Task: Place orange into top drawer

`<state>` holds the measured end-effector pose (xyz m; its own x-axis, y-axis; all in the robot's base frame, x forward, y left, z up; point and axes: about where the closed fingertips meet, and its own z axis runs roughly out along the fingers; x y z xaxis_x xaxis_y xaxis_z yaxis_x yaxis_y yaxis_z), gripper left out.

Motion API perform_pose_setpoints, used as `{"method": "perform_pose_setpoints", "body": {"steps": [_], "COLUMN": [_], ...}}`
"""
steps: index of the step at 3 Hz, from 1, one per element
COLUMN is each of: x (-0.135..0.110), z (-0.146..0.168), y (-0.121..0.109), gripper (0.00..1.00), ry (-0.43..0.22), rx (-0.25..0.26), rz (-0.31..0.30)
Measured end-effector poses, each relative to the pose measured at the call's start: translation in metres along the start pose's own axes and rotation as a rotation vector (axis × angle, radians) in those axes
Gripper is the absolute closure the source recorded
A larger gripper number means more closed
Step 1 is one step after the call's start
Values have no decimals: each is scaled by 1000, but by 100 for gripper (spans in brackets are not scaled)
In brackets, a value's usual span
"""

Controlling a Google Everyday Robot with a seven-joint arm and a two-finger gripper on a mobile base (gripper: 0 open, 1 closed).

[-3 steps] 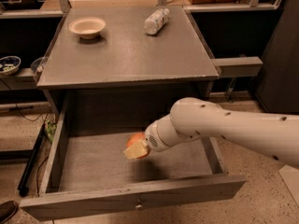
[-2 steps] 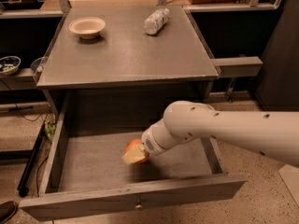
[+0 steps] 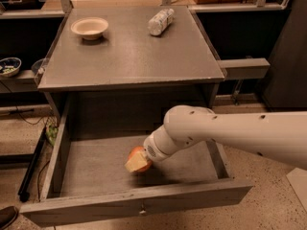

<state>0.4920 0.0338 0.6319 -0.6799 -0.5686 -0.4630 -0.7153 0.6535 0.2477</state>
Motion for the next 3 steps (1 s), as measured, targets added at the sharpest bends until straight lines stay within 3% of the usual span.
{"method": "perform_pose_setpoints", "body": {"steps": [2, 3], "x": [25, 24], "z": [24, 22], "y": [-10, -9], "gripper": [100, 100], "ry": [67, 67], "rx": [-23, -23], "rz": [56, 56]}}
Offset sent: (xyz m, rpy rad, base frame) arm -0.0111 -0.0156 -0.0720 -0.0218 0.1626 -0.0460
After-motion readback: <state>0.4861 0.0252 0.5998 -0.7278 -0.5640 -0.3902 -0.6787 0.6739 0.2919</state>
